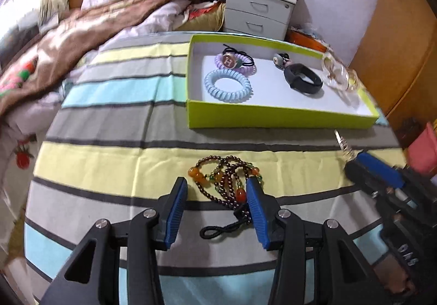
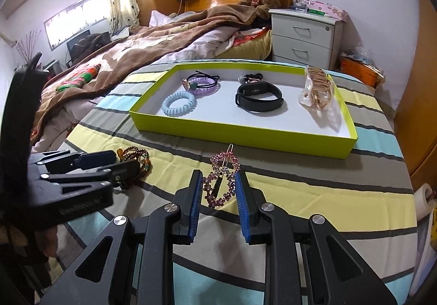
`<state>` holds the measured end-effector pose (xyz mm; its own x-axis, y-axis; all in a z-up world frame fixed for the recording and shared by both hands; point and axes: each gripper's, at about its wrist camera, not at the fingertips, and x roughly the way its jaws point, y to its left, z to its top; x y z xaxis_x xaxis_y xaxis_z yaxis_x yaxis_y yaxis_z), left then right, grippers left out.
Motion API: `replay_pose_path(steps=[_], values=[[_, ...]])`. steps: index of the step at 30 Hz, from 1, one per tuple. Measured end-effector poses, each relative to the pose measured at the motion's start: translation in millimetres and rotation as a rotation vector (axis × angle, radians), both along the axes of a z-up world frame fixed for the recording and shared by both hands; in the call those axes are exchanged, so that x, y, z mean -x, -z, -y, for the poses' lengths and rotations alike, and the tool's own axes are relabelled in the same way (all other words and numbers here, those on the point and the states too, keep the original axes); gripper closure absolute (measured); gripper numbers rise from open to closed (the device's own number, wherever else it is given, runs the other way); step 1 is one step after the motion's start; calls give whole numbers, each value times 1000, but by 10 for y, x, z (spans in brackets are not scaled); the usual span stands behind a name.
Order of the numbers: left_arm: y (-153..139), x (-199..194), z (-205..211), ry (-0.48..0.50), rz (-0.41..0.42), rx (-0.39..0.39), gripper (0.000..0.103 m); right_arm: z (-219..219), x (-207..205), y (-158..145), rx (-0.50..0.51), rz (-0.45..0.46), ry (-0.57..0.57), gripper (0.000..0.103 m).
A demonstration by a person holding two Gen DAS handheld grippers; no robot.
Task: Organize jewelry
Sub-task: 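Close the left gripper on the dark beaded bracelets and lift them, then carry the bracelets with left gripper into the box while right gripper carries the clip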
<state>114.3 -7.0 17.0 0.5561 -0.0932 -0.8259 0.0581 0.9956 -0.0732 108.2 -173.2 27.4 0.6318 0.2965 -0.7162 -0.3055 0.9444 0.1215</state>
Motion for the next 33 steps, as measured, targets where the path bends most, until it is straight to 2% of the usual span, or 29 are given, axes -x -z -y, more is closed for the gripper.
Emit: replay_pose_path(steps=[5, 8, 11, 13, 16, 22, 24, 33], values=[[-3, -20, 3, -3, 13, -40, 56, 33, 0, -3, -6, 2, 1, 78], [4, -39, -19, -22, 17, -79, 67, 40, 6, -2, -11, 1, 2, 78], [4, -42, -54, -31, 22, -77, 76, 43, 8, -5, -14, 2, 4, 78], [0, -49, -93, -38, 22, -66, 84, 48, 6, -3, -14, 3, 3, 78], [-3, -57, -141, -47, 21, -36, 86, 48, 7, -3, -14, 4, 4, 78], [-47, -34, -139, -43, 35, -34, 90, 46, 13, -8, -13, 4, 5, 78], [-65, -28, -152, -42, 37, -21, 95, 50, 14, -17, -13, 7, 8, 78], [-222, 28, -187, -16, 72, 58, 95, 57, 14, -49, -15, 14, 14, 78]])
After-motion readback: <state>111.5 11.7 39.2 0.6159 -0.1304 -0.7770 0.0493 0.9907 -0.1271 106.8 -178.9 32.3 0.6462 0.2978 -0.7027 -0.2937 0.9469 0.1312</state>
